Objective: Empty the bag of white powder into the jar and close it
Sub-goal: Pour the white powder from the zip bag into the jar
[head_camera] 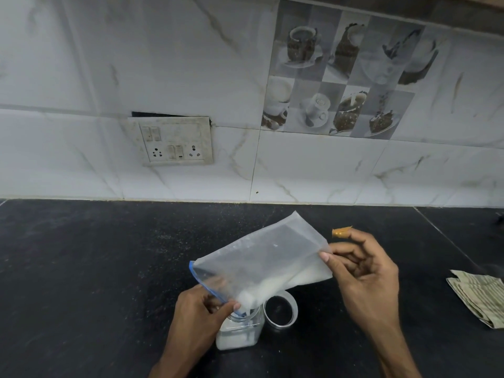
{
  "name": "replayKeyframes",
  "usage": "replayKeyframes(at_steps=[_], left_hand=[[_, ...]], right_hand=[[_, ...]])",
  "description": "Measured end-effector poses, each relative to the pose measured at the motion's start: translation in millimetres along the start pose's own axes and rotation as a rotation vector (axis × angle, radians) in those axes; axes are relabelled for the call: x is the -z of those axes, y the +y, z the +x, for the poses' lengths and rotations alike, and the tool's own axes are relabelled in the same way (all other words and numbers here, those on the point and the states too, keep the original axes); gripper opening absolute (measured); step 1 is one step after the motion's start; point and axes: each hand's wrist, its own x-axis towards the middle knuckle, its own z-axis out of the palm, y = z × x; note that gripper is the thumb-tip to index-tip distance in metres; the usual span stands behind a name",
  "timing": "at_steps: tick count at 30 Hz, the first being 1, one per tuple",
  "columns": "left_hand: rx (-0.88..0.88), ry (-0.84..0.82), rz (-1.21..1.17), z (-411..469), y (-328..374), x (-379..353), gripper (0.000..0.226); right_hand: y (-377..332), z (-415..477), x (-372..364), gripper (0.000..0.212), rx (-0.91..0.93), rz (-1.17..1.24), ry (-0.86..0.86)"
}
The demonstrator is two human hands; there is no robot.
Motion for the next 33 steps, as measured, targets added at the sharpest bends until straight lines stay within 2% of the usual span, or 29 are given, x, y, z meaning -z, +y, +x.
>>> replayKeyframes(at_steps=[7, 11, 25, 29, 33], left_hand=[[-0.039, 0.005, 0.001, 0.2, 0.4, -1.4, 0.025], [-0.033, 0.017, 0.005, 1.1, -1.9, -2.1, 0.017], [-0.063, 0.025, 0.018, 3.3, -8.0, -4.4, 0.018], [-0.064, 0.029, 0.013, 3.8, -7.6, -3.4, 0.017], [-0.064, 0.025, 0.014, 3.2, -7.8, -4.2, 0.018]], right_hand=[[-1.8, 2.2, 0.0, 0.043, 0.008, 0.015, 0.042], [0.1, -0.1, -0.5, 0.041, 0.017, 0.007, 0.047], [3.9, -1.4, -2.9, 0.039, 0.027, 0.01, 0.092], [3.7, -0.6, 0.3, 0.035, 0.052, -0.017, 0.031], [5.9, -1.6, 2.6, 0.037, 0.03, -0.001, 0.045]])
